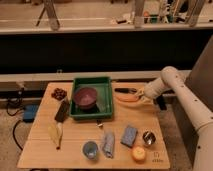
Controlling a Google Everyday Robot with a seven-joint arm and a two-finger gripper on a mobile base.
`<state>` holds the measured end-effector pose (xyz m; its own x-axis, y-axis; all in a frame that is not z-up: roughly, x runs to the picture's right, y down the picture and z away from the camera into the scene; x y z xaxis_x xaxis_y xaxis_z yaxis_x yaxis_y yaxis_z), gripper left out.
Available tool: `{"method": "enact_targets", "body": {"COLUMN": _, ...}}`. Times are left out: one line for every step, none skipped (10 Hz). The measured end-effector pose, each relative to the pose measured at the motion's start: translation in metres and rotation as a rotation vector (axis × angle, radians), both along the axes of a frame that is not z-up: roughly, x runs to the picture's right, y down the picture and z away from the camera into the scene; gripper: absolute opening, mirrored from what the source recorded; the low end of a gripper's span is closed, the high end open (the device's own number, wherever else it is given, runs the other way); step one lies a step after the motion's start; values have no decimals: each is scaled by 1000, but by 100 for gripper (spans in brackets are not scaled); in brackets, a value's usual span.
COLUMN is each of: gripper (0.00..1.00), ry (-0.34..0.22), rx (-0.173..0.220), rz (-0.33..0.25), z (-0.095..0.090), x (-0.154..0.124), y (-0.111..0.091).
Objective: Place pepper in table surface
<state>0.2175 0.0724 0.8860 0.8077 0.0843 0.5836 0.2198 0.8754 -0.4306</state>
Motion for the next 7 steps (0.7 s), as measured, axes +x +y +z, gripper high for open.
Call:
{"method": "enact_targets", "body": {"gripper": 0, "ry": 4, "rx": -12, "rz": 3, "z": 5, "x": 3, "y": 2}}
{"method": "enact_targets", "body": {"gripper": 0, "ry": 9, "rx": -25, "rz": 1, "z": 14, "x": 3, "y": 5}}
{"method": "enact_targets", "body": {"gripper": 0, "ry": 16, "rx": -37, "rz": -6, "z": 20, "x": 4, "y": 8}}
{"method": "enact_targets", "body": {"gripper": 0, "ry": 29, "rx": -44, "rz": -9, "z": 26, "x": 4, "y": 9}}
{"method": "enact_targets", "body": {"gripper": 0, "ry": 42, "rx": -59, "rz": -15, "z": 31, "x": 7, "y": 12}}
{"method": "enact_targets", "body": {"gripper": 1, "ry": 53, "rx": -71, "rz": -20, "z": 37, "x": 11, "y": 16}}
{"method": "enact_targets", "body": {"gripper": 7, "ry": 58, "rx": -87, "rz": -32, "z": 42, "x": 11, "y": 18}}
